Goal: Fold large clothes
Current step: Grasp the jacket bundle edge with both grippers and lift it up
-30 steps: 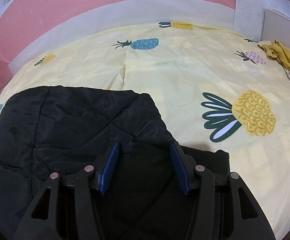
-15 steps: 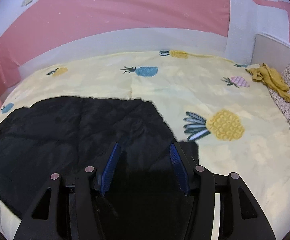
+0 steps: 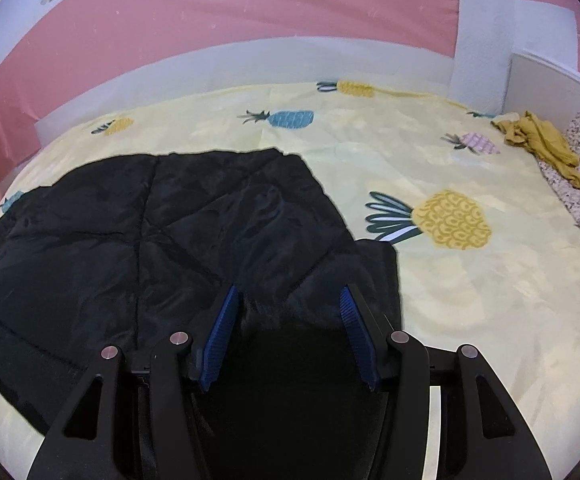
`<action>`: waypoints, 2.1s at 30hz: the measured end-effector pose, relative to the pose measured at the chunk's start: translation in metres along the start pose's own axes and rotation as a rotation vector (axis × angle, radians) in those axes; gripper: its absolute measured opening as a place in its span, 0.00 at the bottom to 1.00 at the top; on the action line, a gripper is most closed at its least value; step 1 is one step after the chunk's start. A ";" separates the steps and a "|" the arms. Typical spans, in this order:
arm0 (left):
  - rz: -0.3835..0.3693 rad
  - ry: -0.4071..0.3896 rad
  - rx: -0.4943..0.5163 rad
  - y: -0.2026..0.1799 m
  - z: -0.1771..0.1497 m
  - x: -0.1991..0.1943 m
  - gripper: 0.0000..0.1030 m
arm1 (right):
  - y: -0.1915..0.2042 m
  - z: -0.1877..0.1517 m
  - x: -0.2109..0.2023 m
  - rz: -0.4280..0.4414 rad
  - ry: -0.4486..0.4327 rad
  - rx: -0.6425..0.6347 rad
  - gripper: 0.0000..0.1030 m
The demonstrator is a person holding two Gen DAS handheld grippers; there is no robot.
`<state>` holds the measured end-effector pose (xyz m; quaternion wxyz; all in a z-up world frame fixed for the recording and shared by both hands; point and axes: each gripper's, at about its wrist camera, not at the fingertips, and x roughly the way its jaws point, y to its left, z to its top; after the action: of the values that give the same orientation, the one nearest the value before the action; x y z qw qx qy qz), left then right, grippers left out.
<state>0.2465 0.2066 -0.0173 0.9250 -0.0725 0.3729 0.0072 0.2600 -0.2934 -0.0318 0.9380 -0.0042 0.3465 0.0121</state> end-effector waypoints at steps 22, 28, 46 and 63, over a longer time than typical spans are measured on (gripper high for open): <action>-0.106 0.071 -0.109 0.038 -0.017 0.026 0.82 | -0.057 -0.030 0.029 0.132 0.083 0.198 0.64; -0.132 0.095 -0.125 0.038 -0.006 0.039 0.84 | -0.067 -0.024 0.043 0.148 0.097 0.240 0.65; -0.355 0.201 -0.248 0.068 -0.005 0.078 0.96 | -0.080 -0.030 0.071 0.295 0.202 0.342 0.71; -0.461 0.245 -0.210 0.061 -0.003 0.088 0.99 | -0.083 -0.021 0.094 0.434 0.241 0.381 0.73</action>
<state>0.3039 0.2626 -0.0880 0.8376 -0.2511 0.4530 -0.1735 0.3202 -0.3743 -0.1090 0.8497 0.2443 0.4438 0.1462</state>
